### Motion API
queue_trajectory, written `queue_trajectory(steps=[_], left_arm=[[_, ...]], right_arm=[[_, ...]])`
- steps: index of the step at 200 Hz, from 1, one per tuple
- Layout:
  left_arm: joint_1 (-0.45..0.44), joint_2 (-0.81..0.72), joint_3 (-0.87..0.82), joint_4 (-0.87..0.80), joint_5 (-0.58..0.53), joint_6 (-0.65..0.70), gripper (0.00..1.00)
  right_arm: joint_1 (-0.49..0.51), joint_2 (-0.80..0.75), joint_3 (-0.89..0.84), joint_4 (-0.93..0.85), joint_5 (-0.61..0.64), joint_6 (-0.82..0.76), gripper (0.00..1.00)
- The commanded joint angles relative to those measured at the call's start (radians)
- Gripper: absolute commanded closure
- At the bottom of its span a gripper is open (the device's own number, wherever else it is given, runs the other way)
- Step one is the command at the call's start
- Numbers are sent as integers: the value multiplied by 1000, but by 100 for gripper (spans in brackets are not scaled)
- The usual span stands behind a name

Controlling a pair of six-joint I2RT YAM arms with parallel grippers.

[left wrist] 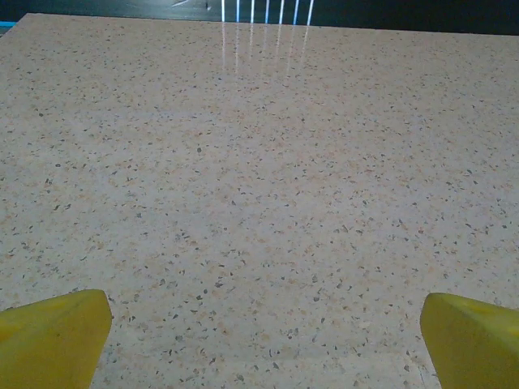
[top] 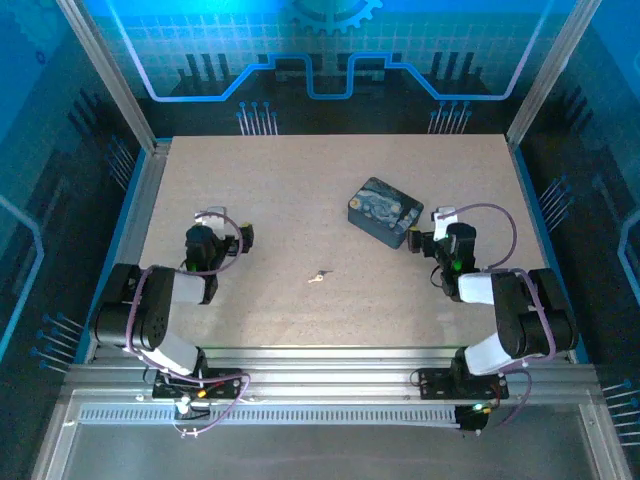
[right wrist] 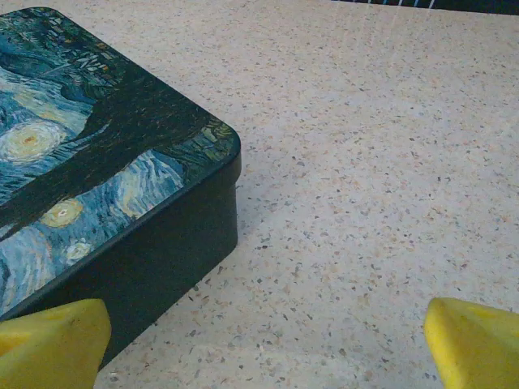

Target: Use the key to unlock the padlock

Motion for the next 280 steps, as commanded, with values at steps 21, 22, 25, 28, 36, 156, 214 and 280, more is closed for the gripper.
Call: queue_trajectory(steps=[21, 22, 25, 28, 36, 156, 214, 280], left_arm=[[15, -4, 18, 15, 28, 11, 1], [14, -4, 17, 16, 28, 11, 1], [14, -4, 18, 16, 27, 12, 1], [15, -4, 19, 14, 27, 11, 1], [14, -5, 18, 15, 27, 11, 1], [18, -5, 21, 8, 19, 1, 1], [48, -151, 229, -506, -112, -57, 1], [45, -92, 550, -1025, -81, -238, 1]], right_arm=[[12, 1, 21, 40, 16, -16, 0], [12, 1, 21, 40, 15, -16, 0], [11, 1, 21, 40, 15, -17, 0], [11, 1, 21, 40, 16, -17, 0], [12, 1, 21, 40, 16, -17, 0], [-5, 1, 34, 23, -48, -24, 0], [-130, -115, 309, -540, -87, 117, 0], [-239, 237, 791, -936, -542, 123, 10]])
